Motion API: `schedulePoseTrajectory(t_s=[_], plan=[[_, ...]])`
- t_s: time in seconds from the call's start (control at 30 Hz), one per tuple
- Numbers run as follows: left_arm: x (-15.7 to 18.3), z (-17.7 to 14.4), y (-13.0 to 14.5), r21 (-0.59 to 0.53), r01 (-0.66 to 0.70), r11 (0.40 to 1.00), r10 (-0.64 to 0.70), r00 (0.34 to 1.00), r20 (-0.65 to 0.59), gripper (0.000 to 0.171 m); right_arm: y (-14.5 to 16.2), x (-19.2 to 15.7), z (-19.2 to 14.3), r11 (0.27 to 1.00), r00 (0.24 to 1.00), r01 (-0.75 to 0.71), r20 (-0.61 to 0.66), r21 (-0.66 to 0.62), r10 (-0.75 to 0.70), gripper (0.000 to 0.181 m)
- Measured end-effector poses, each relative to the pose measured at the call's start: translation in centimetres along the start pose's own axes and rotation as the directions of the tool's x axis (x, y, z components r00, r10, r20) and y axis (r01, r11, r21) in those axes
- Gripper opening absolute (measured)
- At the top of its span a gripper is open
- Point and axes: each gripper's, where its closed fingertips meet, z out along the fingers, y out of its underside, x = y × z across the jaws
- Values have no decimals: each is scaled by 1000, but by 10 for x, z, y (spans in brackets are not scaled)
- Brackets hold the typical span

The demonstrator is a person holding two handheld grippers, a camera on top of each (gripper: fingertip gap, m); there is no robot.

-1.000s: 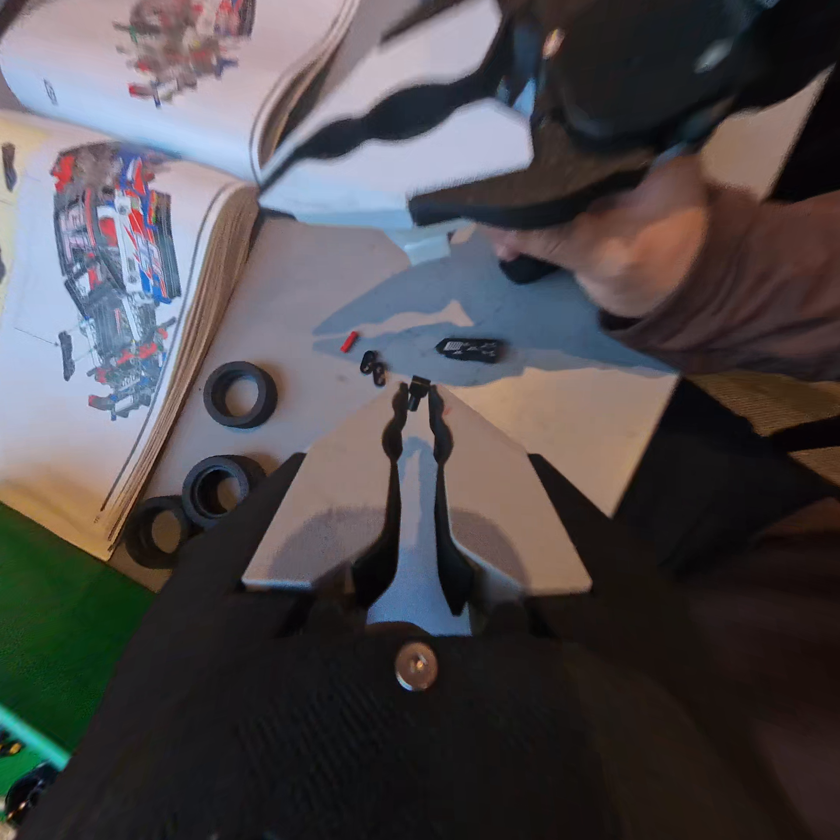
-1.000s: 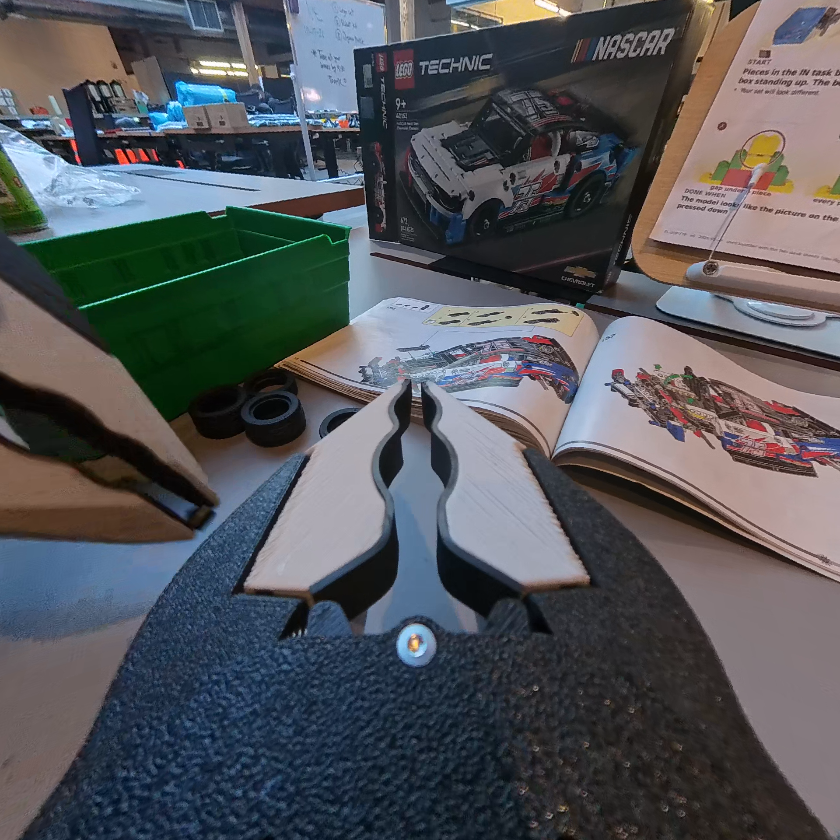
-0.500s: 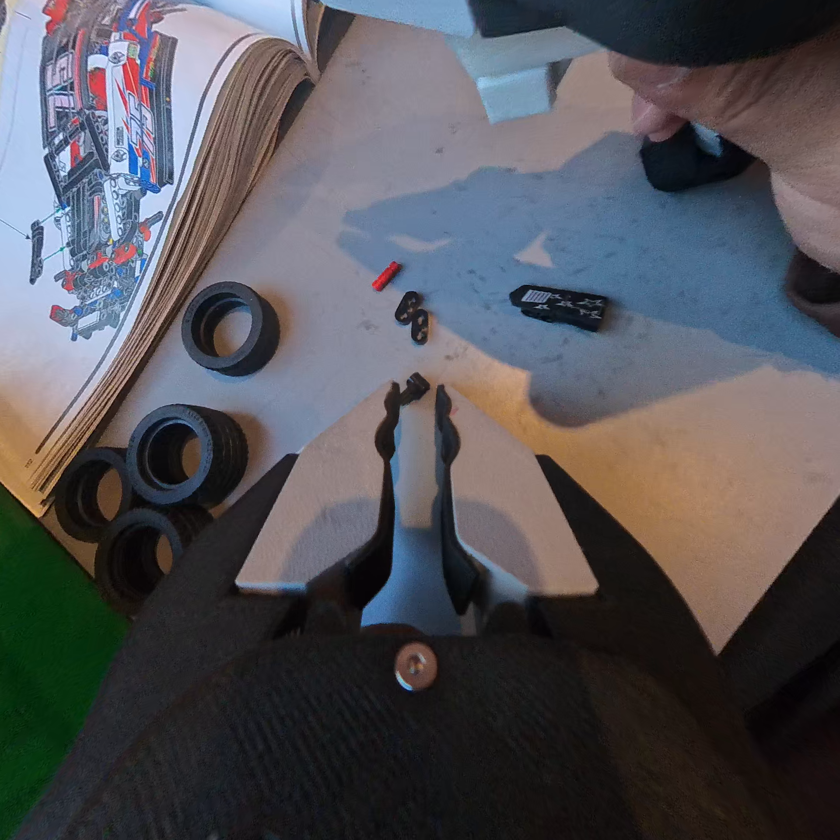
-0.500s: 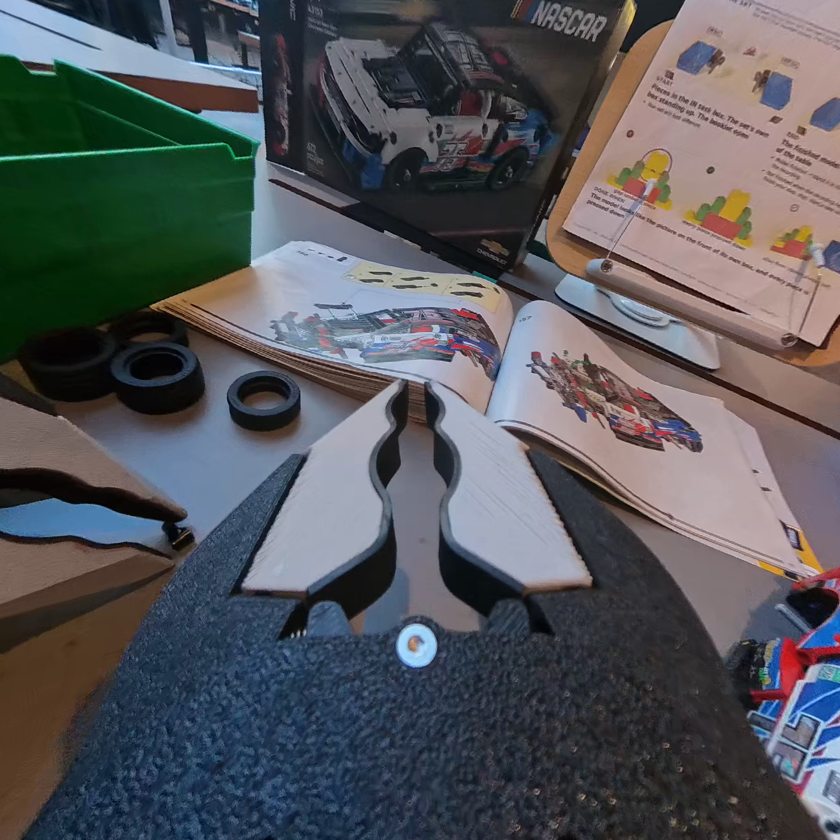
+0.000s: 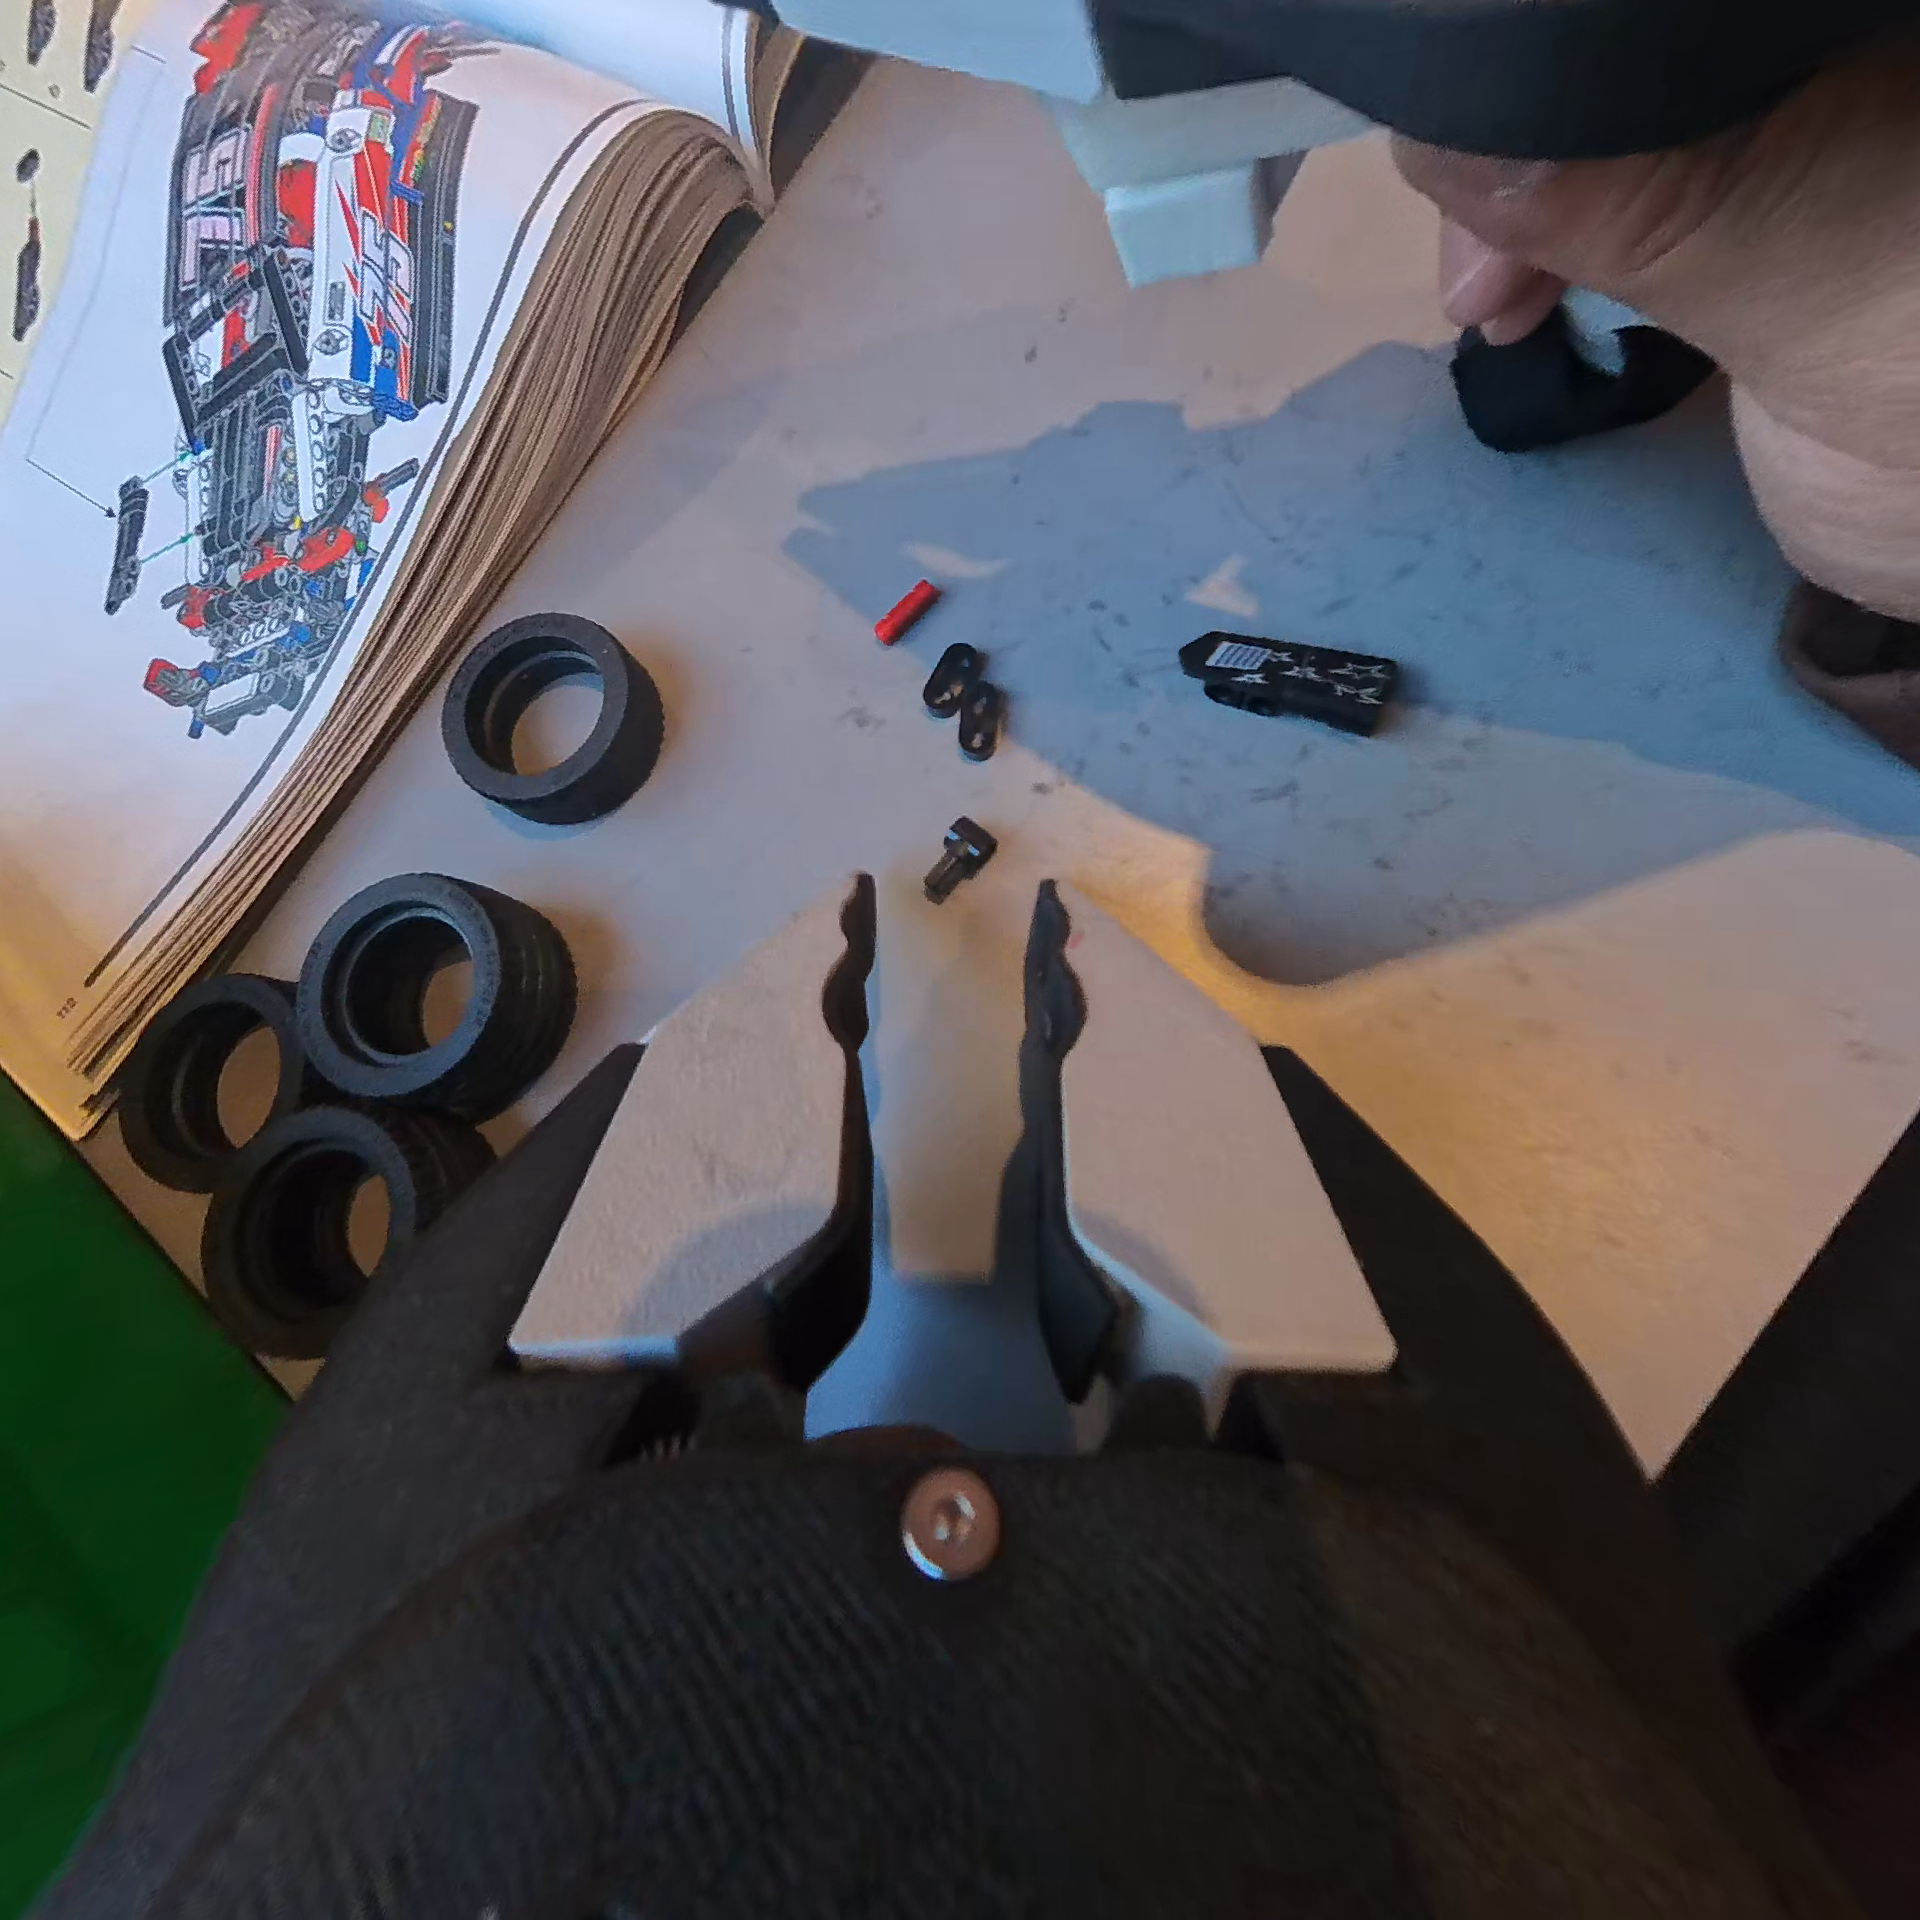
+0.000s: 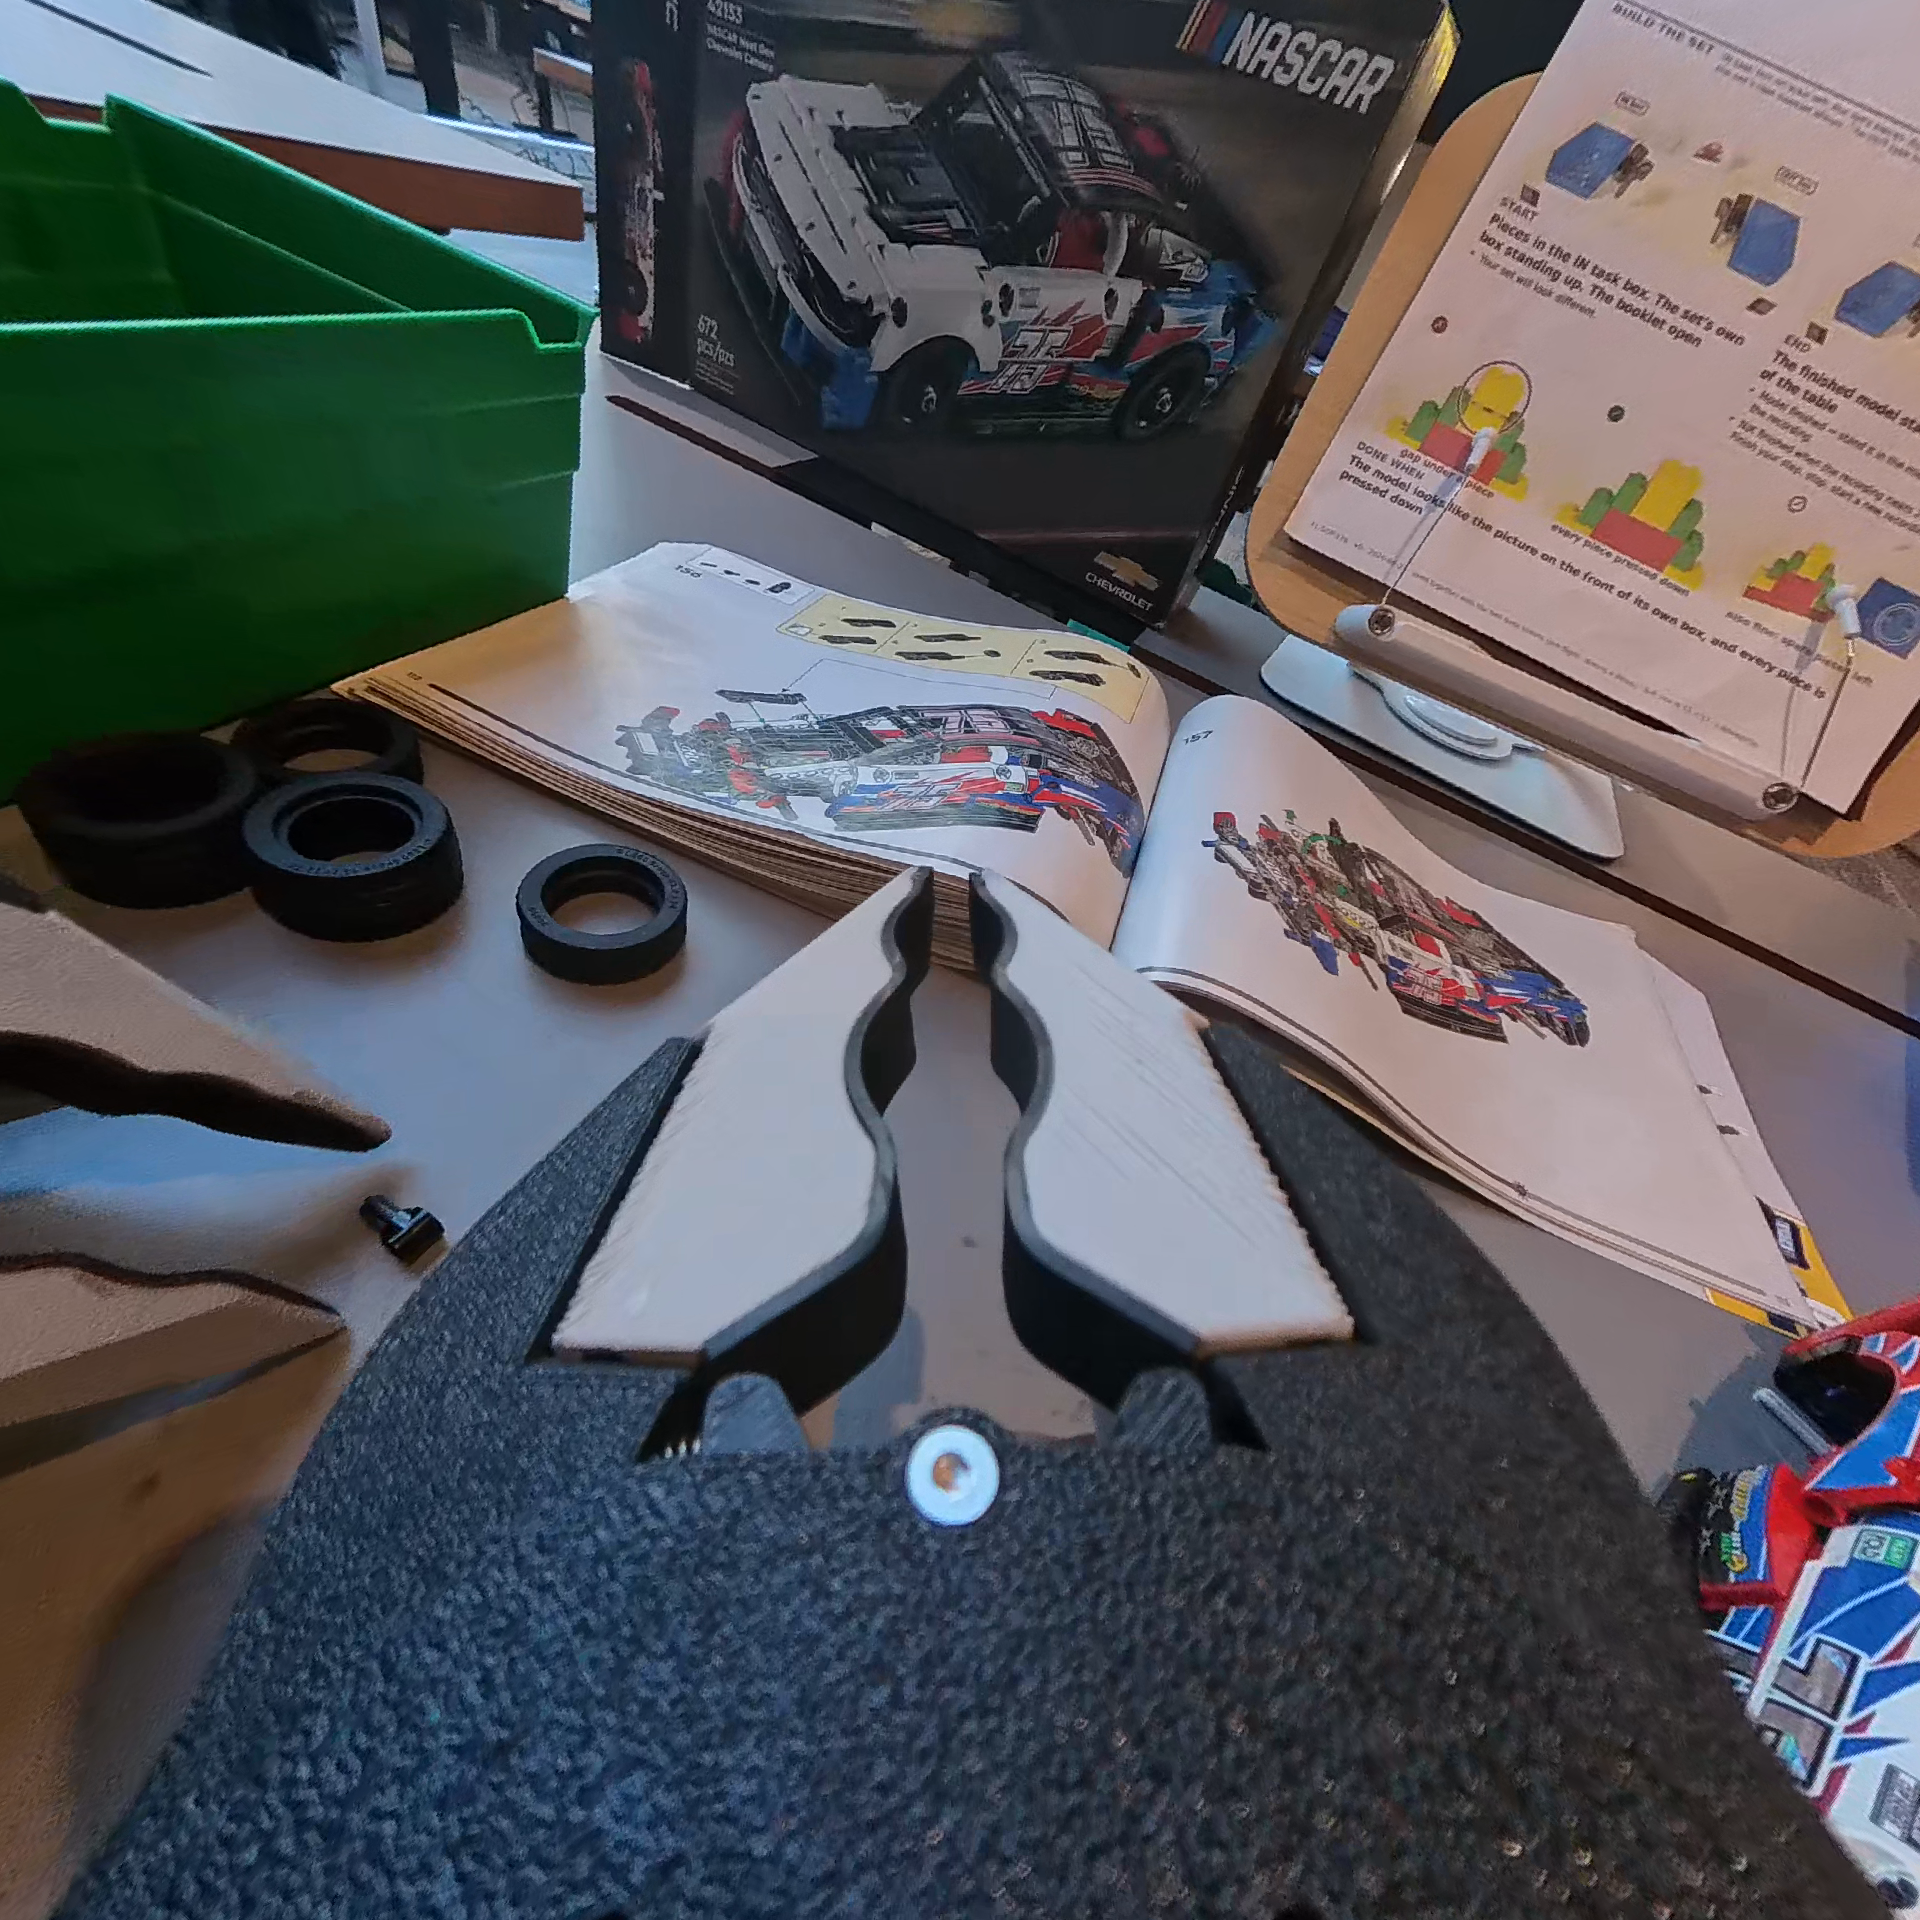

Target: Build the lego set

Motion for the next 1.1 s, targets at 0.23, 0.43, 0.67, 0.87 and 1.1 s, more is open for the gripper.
schedulePoseTrajectory(t_s=[0.23, 0.43, 0.67, 0.87, 1.1], plan=[[3, 2, -1, 10, -14, 1000, 14, 999, -33, 13, 1, 0, 1, 1000, 1000, -16, 9, -6, 16, 6], [-3, 16, -14, 30, -22, 999, 22, 1000, -21, 13, 2, 0, 0, 1000, 1000, -15, 3, -6, 15, 6], [-2, -3, -47, 249, -164, 955, 152, 986, 65, 36, 4, 1, 1, 999, 999, -47, 21, -18, 47, 13], [3, -22, -113, 484, -297, 823, 272, 954, 123, 39, 7, 5, 2, 994, 994, -99, 32, -37, 100, 17], [15, -27, -121, 598, -300, 743, 337, 940, 53, 21, 12, 23, 4, 962, 961, -270, 52, -44, 272, 21]])
